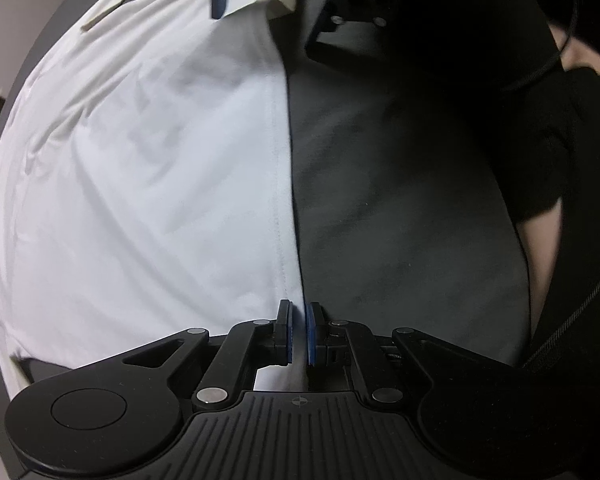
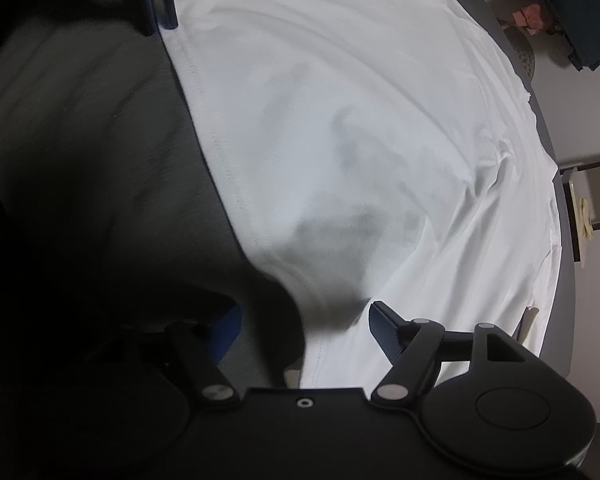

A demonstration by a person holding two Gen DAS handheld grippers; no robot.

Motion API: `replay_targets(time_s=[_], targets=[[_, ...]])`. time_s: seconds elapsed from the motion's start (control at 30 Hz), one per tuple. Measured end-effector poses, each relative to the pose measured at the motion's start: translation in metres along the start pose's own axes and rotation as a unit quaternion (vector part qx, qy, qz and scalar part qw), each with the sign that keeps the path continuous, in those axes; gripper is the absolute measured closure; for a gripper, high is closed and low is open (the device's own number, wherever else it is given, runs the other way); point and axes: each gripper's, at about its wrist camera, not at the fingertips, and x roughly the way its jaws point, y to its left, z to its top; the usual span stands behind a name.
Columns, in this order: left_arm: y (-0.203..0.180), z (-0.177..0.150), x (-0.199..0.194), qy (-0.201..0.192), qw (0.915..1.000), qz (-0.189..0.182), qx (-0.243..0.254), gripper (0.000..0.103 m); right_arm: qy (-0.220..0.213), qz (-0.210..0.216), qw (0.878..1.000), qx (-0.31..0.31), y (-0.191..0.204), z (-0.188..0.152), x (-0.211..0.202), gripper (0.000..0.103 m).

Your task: Fold clothes

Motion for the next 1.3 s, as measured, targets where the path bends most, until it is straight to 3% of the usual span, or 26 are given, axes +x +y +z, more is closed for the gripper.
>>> replay_targets(time_s=[0.1,0.17,0.23,0.27,0.3,0.33,0.37,0.4,0.57,0.67,0.8,0.97,1.1,1.3], targets=[[0.0,0.002,0.0,0.002,1.0,-0.004,0.003,0.097,-0.004,-0.007,1.0,-0.011,0.005,0.0,-0.002,0.033],[-0.004,0.038,-0.002,0.007,0.9999,-0.007,0.004,0.097,-0.012,-0.013,1.0,-0.023,0.01,0.0,-0.004,0.033],[0.001,0.031,-0.006,0.005,0.9999,-0.012,0.0,0.094,-0.019,-0.018,0.999,-0.036,0.015,0.0,-0.006,0.033],[0.006,0.029,-0.006,0.002,0.9999,-0.013,-0.004,0.072,-0.023,-0.02,0.999,-0.042,0.018,-0.001,-0.008,0.033],[0.012,0.027,-0.006,-0.002,0.9999,-0.014,-0.008,0.032,-0.029,-0.023,0.998,-0.049,0.021,0.0,-0.01,0.033],[0.016,0.025,-0.009,-0.007,0.9999,-0.005,-0.006,0.018,-0.035,-0.025,0.998,-0.056,0.024,0.0,-0.012,0.033],[0.019,0.022,-0.011,-0.013,0.9999,0.005,-0.003,0.013,-0.04,-0.027,0.997,-0.063,0.027,0.0,-0.014,0.033],[0.022,0.02,-0.014,-0.02,0.9997,0.015,-0.001,0.013,-0.047,-0.028,0.996,-0.07,0.03,0.001,-0.017,0.033],[0.037,0.02,-0.024,-0.029,0.9988,-0.011,-0.037,0.013,-0.108,-0.022,0.99,-0.092,0.045,0.009,-0.036,0.033],[0.046,0.016,-0.029,-0.028,0.9978,-0.013,-0.059,0.012,-0.162,-0.006,0.982,-0.101,0.057,0.015,-0.048,0.033],[0.061,0.01,-0.034,-0.013,0.9962,-0.018,-0.084,0.012,-0.219,-0.025,0.97,-0.107,0.079,0.027,-0.054,0.035],[0.07,-0.001,-0.043,-0.015,0.9981,0.008,-0.058,0.012,-0.282,-0.03,0.956,-0.077,0.086,0.052,-0.058,0.04],[0.075,-0.013,-0.045,-0.035,0.998,0.015,-0.05,0.012,-0.302,-0.021,0.951,-0.059,0.087,0.074,-0.047,0.048],[0.073,-0.008,-0.044,-0.077,0.9963,0.026,-0.028,0.012,-0.319,0.018,0.947,-0.04,0.089,0.092,-0.036,0.049]])
